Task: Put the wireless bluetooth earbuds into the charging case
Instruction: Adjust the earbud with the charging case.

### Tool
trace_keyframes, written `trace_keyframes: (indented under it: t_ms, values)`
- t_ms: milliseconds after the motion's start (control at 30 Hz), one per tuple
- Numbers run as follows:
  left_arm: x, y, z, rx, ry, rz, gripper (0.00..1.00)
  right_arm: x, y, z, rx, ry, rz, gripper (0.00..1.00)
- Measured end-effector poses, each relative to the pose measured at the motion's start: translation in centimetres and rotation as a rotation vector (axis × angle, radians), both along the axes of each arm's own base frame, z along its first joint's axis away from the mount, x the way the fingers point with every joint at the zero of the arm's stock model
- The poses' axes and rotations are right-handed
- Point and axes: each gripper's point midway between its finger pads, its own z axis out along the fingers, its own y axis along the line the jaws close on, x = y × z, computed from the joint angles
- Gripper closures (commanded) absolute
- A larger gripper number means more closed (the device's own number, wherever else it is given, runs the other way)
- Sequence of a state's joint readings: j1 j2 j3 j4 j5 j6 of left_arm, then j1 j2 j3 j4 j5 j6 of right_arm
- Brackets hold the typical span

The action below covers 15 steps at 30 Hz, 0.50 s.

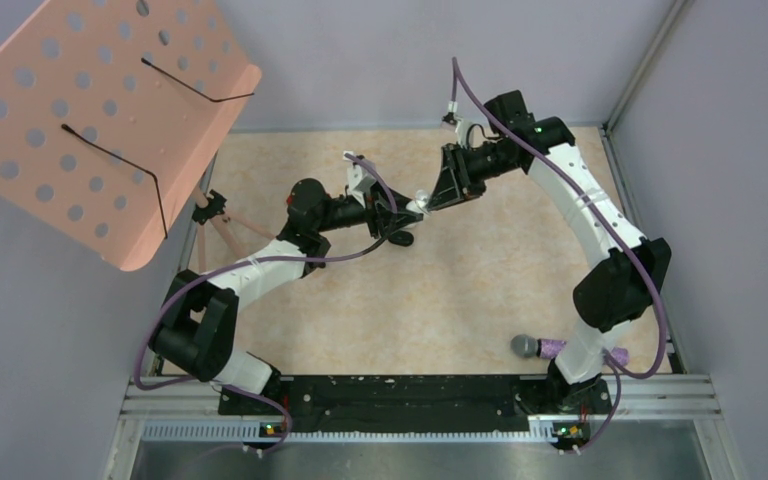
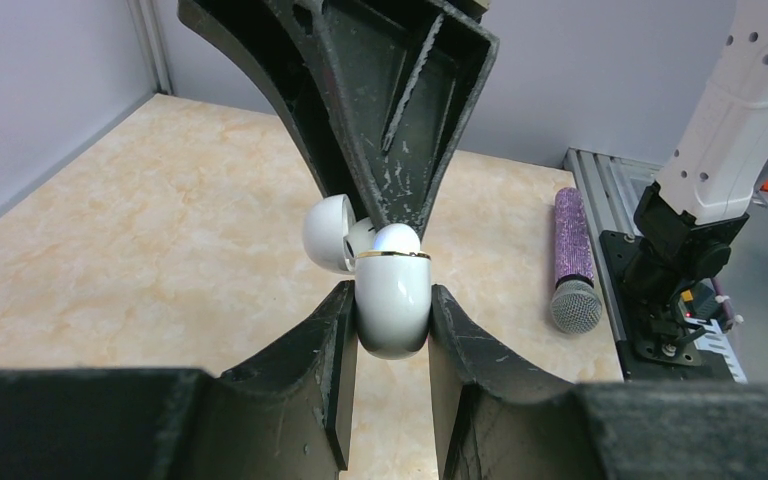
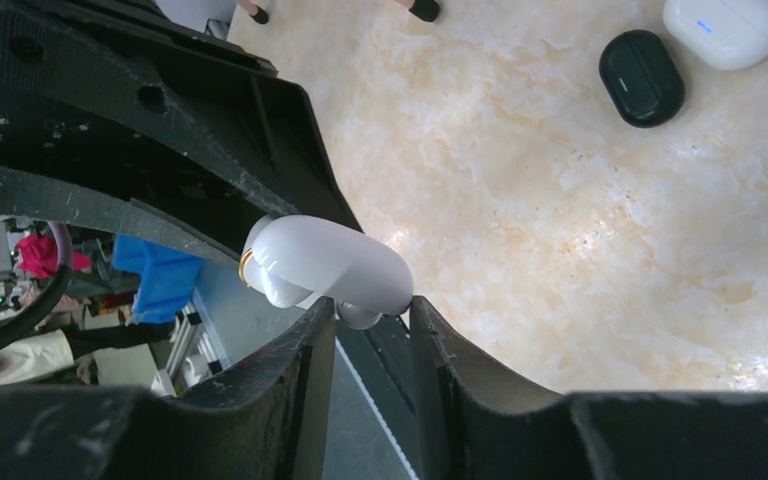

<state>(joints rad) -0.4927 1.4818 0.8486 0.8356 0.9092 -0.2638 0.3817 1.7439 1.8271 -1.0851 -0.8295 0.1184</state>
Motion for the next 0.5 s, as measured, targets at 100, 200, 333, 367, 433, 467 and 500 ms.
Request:
trace_keyframes:
  t_ms: [100, 200, 333, 367, 433, 467, 500]
  values:
    - [-0.17, -0.01, 0.12, -0.003, -0.005, -0.009, 1.00, 0.03, -0.04, -0.05, -0.003, 0.005, -0.006, 0.80]
    - [-0.19, -0.01, 0.15, -0.003, -0.006, -0.011, 1.00, 0.12, -0.16, -0.05, -0.004, 0.012, -0.016, 0.85]
    - [-0.25, -0.02, 0.15, -0.004, -0.002, -0.013, 1.00, 0.09, -0.18, -0.05, -0.004, 0.014, -0.015, 0.89]
    - [-0.26, -0.02, 0.16, -0.005, 0.003, -0.014, 1.00, 0.08, -0.18, -0.05, -0.004, 0.013, -0.013, 0.89]
    - [-0.27, 0.00, 0.19, -0.010, 0.029, -0.012, 1.00, 0.05, -0.17, -0.05, -0.001, 0.006, -0.005, 0.89]
    - [-0.28, -0.01, 0.22, -0.012, 0.040, -0.011, 1.00, 0.03, -0.17, -0.05, 0.000, 0.000, 0.001, 0.89]
    - [-0.29, -0.01, 0.24, -0.015, 0.054, -0.011, 1.00, 0.03, -0.16, -0.06, 0.002, -0.006, 0.007, 0.89]
